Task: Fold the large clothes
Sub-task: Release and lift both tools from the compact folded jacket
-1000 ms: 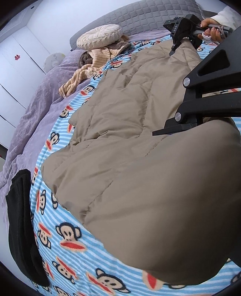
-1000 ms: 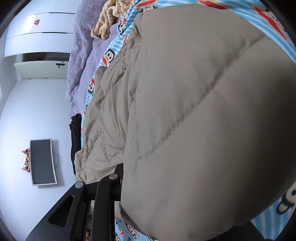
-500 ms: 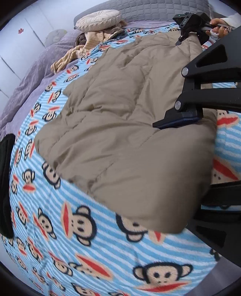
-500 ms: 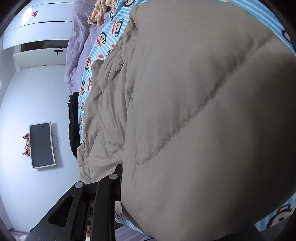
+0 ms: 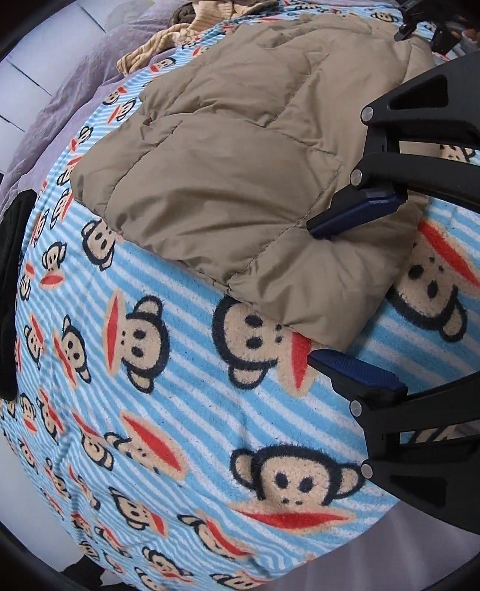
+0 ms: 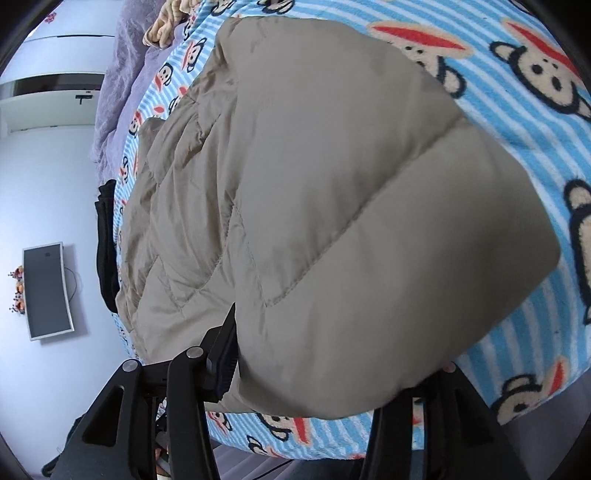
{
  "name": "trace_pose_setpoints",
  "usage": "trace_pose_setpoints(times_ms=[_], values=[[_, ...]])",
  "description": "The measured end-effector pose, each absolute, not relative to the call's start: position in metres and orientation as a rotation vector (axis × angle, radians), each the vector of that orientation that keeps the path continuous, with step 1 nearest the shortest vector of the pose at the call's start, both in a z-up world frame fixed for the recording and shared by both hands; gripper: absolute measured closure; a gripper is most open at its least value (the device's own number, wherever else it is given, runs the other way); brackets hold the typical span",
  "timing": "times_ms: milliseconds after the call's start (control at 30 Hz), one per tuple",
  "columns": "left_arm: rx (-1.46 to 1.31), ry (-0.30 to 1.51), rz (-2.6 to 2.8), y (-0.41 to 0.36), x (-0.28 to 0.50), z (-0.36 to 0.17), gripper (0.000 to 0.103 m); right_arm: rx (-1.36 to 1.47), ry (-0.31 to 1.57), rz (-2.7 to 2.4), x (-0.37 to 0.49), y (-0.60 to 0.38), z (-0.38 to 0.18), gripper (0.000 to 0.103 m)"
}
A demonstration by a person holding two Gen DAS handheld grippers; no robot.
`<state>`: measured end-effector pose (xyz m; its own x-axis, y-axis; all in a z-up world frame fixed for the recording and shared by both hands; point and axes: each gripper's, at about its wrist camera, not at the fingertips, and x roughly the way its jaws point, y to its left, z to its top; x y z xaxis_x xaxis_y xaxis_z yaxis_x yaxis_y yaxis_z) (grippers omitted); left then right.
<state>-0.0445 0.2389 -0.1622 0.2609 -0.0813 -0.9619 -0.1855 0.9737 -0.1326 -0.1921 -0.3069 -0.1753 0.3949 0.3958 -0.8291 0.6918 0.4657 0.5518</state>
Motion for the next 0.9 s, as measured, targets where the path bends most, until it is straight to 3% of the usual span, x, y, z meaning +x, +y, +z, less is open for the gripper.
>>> trace_pose_setpoints(times_ms=[233, 900], values=[[-0.113, 1.313, 0.058, 0.213, -0.052, -0.128, 0.037, 1.11, 1.269, -0.277, -0.208, -0.31, -0.161, 0.045], [-0.093, 1.302, -0.045, 0.164, -0.097, -0.069, 0.037, 0.936, 1.331, -0.074, -0.209, -0.261, -0.113, 0.033]])
